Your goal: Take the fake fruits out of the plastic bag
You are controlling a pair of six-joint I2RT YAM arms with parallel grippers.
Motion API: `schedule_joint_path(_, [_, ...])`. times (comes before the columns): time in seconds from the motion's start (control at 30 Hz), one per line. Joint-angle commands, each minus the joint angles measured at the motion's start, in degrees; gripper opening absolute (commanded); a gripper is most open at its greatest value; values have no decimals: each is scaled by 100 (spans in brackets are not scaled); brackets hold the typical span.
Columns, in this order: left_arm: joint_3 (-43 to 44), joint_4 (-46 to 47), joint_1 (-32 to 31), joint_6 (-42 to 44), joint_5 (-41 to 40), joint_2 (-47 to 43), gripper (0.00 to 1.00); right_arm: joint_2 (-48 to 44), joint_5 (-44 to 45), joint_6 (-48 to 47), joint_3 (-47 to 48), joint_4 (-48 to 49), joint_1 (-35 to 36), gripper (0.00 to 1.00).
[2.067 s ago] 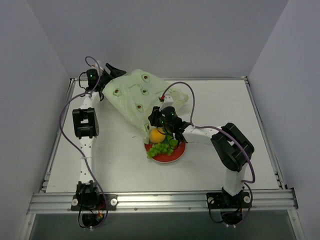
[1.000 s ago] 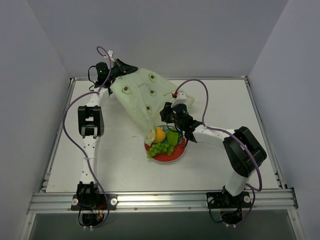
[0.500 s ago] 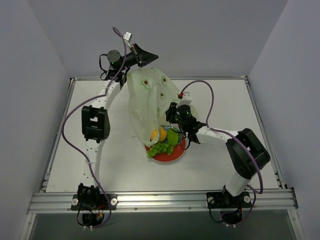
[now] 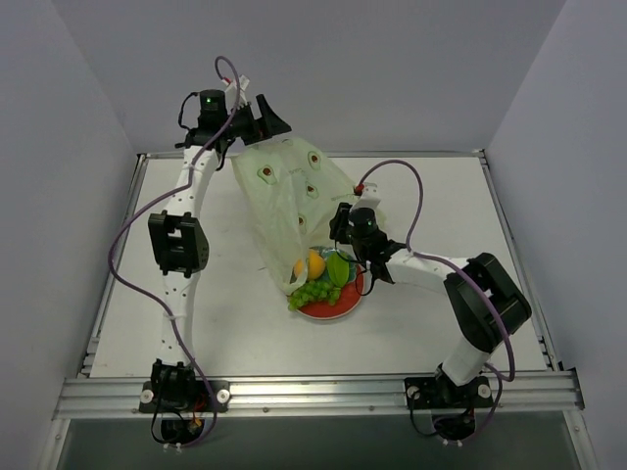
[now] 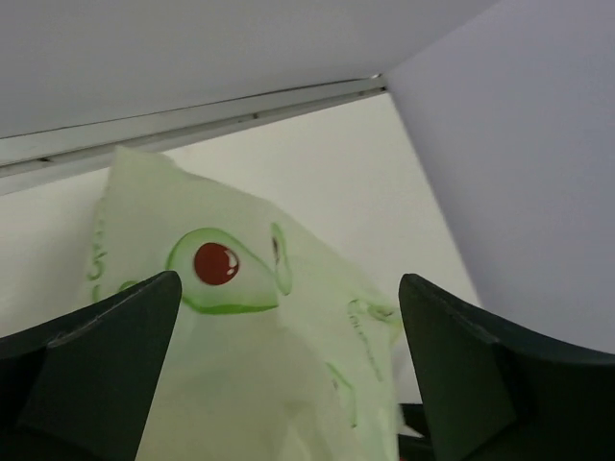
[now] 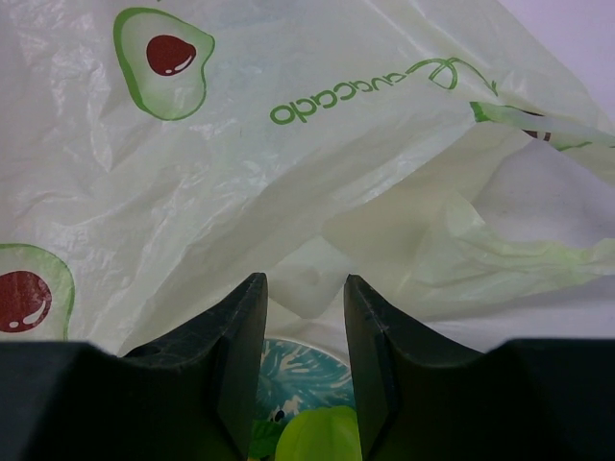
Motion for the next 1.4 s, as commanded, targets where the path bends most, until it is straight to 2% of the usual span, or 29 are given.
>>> schedule_joint_path(0.0, [739, -1987, 70, 1882, -434, -157, 96, -304, 71, -27, -4, 43, -46, 34])
schedule_joint_path(0.2, [352, -1751, 44, 1821, 268, -148, 94, -287, 9, -27, 22, 43, -46, 34])
schedule_joint_path(0.33, [264, -1917, -97, 2024, 216, -122, 94, -295, -17, 0, -13, 52, -38, 34])
schedule_joint_path(0.43, [273, -1900, -211, 1989, 243, -25, 99, -322, -43, 8, -30, 52, -38, 34])
schedule_joint_path(0.53, [290, -1874, -291, 1936, 199, 28, 57, -348, -35, 0, -30, 25, -29, 34])
schedule_joint_path(0.57, [273, -1769, -299, 1910, 216, -16, 34, -340, -35, 0, -30, 16, -38, 34])
schedule_joint_path(0.7, [-183, -988, -308, 1341, 391, -384, 3, -304, -17, 8, -48, 8, -29, 34])
schedule_joint_path(0.83, [-1113, 225, -413, 601, 752, -982, 2, -260, -17, 26, -83, 43, -29, 34])
schedule_joint_path(1.07, [-1598, 2130, -598, -682, 1279, -1528, 2, -287, 27, 96, -224, 113, -20, 34])
schedule_joint_path(1.13, [-1652, 2310, -607, -920, 1297, -1537, 2, -278, 27, 105, -241, 104, -20, 34])
schedule_joint_path(1.37, [-1652, 2223, -589, -886, 1218, -1318, 2, -498, 62, 105, -435, 122, 33, 34])
